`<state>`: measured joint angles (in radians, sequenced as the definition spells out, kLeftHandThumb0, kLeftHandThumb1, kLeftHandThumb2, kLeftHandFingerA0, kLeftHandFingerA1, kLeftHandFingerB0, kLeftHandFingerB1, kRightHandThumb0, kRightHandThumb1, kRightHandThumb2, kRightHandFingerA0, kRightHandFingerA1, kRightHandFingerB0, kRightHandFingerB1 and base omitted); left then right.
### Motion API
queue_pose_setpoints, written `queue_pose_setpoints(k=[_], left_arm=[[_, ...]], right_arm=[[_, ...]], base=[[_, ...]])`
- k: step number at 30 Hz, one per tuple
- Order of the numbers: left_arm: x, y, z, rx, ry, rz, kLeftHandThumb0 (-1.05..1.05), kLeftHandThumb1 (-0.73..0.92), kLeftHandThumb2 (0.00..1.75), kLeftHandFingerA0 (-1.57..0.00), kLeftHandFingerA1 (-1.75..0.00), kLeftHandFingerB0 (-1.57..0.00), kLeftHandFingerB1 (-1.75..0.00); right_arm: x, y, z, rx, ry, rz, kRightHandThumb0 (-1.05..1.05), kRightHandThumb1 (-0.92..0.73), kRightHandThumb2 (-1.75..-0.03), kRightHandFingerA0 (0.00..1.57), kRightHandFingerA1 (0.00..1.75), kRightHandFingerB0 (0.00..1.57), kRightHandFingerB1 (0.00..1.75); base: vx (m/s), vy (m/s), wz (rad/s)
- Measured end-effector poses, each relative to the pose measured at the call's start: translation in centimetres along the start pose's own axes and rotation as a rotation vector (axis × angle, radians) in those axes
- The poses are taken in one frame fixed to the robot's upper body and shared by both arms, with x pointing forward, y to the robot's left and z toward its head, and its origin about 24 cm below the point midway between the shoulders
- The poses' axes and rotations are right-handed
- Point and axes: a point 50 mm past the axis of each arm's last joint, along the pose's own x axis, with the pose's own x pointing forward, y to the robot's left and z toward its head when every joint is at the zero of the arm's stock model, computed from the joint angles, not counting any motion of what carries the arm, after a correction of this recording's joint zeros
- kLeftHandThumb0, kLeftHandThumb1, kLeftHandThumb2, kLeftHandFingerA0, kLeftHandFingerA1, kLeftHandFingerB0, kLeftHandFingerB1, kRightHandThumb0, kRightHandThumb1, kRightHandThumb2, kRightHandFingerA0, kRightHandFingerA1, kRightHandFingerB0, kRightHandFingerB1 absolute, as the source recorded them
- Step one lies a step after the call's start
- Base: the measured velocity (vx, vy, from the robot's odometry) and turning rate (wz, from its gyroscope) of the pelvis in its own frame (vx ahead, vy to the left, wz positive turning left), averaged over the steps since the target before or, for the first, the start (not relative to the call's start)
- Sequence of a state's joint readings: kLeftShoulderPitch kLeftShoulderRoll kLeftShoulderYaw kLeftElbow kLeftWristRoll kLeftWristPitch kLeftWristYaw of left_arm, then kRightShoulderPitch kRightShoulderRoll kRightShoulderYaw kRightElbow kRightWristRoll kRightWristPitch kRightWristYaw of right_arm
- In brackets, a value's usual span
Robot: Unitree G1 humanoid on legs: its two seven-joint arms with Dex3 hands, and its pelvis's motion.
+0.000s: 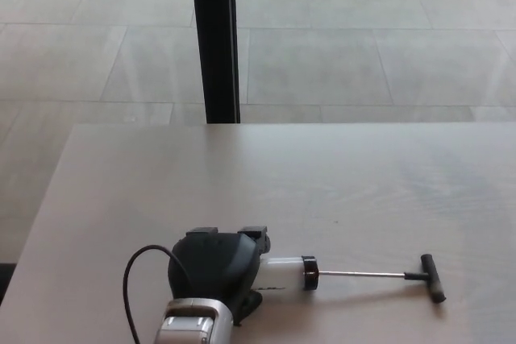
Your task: The robot uses its left hand to lift the air pump kept on the middle of the desk and use the right hand to compress the handle
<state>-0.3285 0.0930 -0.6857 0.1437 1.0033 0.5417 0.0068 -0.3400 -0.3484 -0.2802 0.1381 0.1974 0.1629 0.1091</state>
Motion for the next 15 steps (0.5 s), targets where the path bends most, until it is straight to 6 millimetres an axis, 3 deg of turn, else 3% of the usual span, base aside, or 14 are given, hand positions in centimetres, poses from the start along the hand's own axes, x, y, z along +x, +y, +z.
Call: queue_pose_setpoints(k=[1,2,6,7,8,9,10,12,15], left_arm=[[0.04,0.03,0.06,0.018,-0.005,-0.002,-0.56,0.49,0.84,-0.88,-1.06,-0.35,-0.57],[0.07,0.05,0.09,0.040,-0.011,-0.006,-0.48,0.65,0.60,-0.77,-1.02,-0.27,-0.43],[0.15,0.00,0.19,0.121,-0.033,-0.024,-0.39,0.65,0.59,-0.70,-0.97,-0.25,-0.41],[0.21,-0.01,0.26,0.147,-0.041,-0.030,-0.28,0.63,0.58,-0.69,-1.12,-0.32,-0.49],[0.26,-0.05,0.25,0.168,-0.044,-0.036,-0.24,0.62,0.58,-0.68,-1.15,-0.34,-0.51],[0.32,-0.10,0.19,0.189,-0.045,-0.041,-0.20,0.61,0.58,-0.69,-1.17,-0.34,-0.50],[0.39,-0.16,0.12,0.215,-0.046,-0.047,-0.18,0.62,0.59,-0.68,-1.31,-0.33,-0.48],[0.56,-0.30,-0.04,0.256,-0.042,-0.058,-0.18,0.62,0.59,-0.68,-1.31,-0.33,-0.48],[0.86,-0.54,-0.30,0.296,-0.017,-0.075,-0.23,0.66,0.60,-0.73,-1.35,-0.55,-0.58]], right_arm=[[0.02,0.01,0.02,0.000,-0.001,0.000,-0.50,-0.80,-0.64,0.44,0.57,0.51,0.43],[0.04,0.02,0.06,0.000,-0.002,0.000,-0.49,-0.80,-0.64,0.44,0.58,0.51,0.43],[0.17,0.06,0.27,0.001,-0.009,0.001,-0.49,-0.81,-0.64,0.42,0.59,0.50,0.42],[0.21,0.08,0.33,0.002,-0.011,0.002,-0.50,-0.81,-0.64,0.45,0.56,0.52,0.41],[0.23,0.10,0.37,0.001,-0.013,0.002,-0.49,-0.80,-0.64,0.45,0.55,0.52,0.41],[0.25,0.12,0.39,0.000,-0.013,0.003,-0.49,-0.79,-0.64,0.45,0.56,0.53,0.41],[0.25,0.14,0.40,-0.002,-0.013,0.004,-0.50,-0.79,-0.64,0.46,0.56,0.52,0.42],[0.25,0.15,0.41,-0.006,-0.013,0.003,-0.50,-0.79,-0.64,0.46,0.56,0.52,0.42],[0.25,0.13,0.42,-0.013,-0.013,0.001,-0.47,-0.79,-0.63,0.45,0.59,0.53,0.41]], base=[[0.00,0.000,0.00],[0.00,0.000,0.00],[0.00,0.000,0.00],[0.00,0.000,0.00],[0.00,0.000,0.00],[0.00,0.000,0.00],[0.00,0.000,0.00],[0.00,0.000,0.00],[0.00,0.000,0.00]])
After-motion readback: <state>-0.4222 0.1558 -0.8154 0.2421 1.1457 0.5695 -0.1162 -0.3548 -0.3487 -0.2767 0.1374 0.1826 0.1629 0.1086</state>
